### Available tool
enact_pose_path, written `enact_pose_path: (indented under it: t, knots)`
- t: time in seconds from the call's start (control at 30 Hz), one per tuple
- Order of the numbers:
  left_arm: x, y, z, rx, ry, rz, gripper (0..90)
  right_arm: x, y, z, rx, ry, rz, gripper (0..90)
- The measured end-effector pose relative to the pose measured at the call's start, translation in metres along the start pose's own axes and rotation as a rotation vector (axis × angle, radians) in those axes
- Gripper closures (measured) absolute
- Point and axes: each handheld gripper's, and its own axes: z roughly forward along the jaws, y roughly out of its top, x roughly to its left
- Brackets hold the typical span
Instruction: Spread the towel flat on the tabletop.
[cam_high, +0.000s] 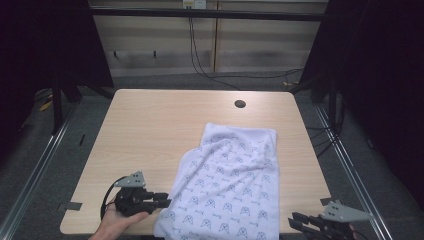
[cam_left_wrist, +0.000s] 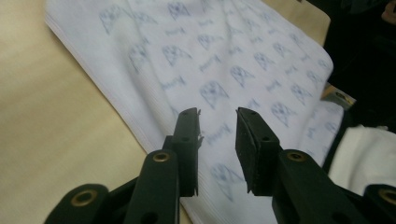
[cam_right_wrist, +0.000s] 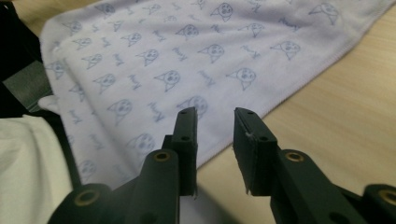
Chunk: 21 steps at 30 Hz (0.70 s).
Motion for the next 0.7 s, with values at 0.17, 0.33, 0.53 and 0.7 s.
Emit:
enact_pose_path:
  t: [0.17, 0.33, 0.53, 0.7]
  knots:
    - [0.033, 0.030, 0.040, 0.026, 0.090, 0.011, 71.3, -0.023, 0.028, 0.044, 0.029, 0.026, -0.025, 67.8]
    - [0.050, 0.039, 0.073, 0.097, 0.090, 0.003, 61.8, -0.044, 0.053, 0.089, 0.061, 0.005, -0.039, 60.5]
    - [0.033, 0.033, 0.074, 0.186, 0.065, 0.065, 90.0, -0.049, 0.066, 0.125, 0.125, -0.020, -0.080, 54.6]
    - [0.014, 0.015, 0.060, 0.227, -0.055, 0.070, 90.0, -0.041, 0.061, 0.130, 0.163, -0.049, -0.130, 62.0]
